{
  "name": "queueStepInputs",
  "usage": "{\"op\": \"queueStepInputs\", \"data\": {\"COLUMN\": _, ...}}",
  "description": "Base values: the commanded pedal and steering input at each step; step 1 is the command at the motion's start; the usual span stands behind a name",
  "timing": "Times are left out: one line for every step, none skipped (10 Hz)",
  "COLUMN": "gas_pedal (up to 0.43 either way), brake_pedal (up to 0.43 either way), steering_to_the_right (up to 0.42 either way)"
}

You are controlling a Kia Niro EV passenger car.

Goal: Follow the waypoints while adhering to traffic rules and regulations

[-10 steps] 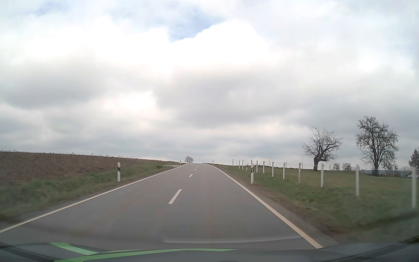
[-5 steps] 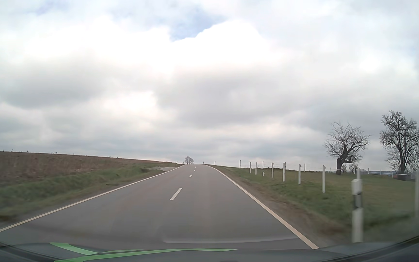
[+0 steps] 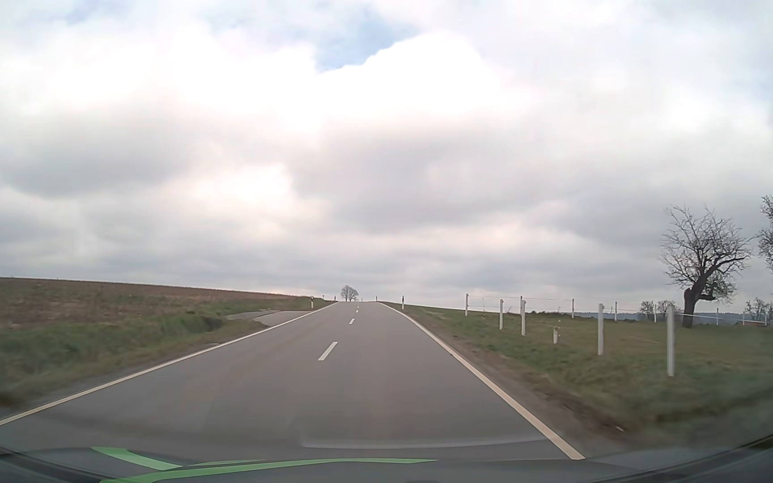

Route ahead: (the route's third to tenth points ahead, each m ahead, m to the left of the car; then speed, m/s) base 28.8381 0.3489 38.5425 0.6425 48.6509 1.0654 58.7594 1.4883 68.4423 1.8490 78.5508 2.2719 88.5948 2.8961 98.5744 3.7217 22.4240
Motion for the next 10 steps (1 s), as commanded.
{"op": "queueStepInputs", "data": {"gas_pedal": 0.35, "brake_pedal": 0.0, "steering_to_the_right": -0.004}}
{"op": "queueStepInputs", "data": {"gas_pedal": 0.35, "brake_pedal": 0.0, "steering_to_the_right": -0.005}}
{"op": "queueStepInputs", "data": {"gas_pedal": 0.35, "brake_pedal": 0.0, "steering_to_the_right": -0.006}}
{"op": "queueStepInputs", "data": {"gas_pedal": 0.35, "brake_pedal": 0.0, "steering_to_the_right": -0.006}}
{"op": "queueStepInputs", "data": {"gas_pedal": 0.35, "brake_pedal": 0.0, "steering_to_the_right": -0.006}}
{"op": "queueStepInputs", "data": {"gas_pedal": 0.35, "brake_pedal": 0.0, "steering_to_the_right": -0.007}}
{"op": "queueStepInputs", "data": {"gas_pedal": 0.35, "brake_pedal": 0.0, "steering_to_the_right": -0.007}}
{"op": "queueStepInputs", "data": {"gas_pedal": 0.35, "brake_pedal": 0.0, "steering_to_the_right": -0.007}}
{"op": "queueStepInputs", "data": {"gas_pedal": 0.35, "brake_pedal": 0.0, "steering_to_the_right": -0.007}}
{"op": "queueStepInputs", "data": {"gas_pedal": 0.35, "brake_pedal": 0.0, "steering_to_the_right": -0.007}}
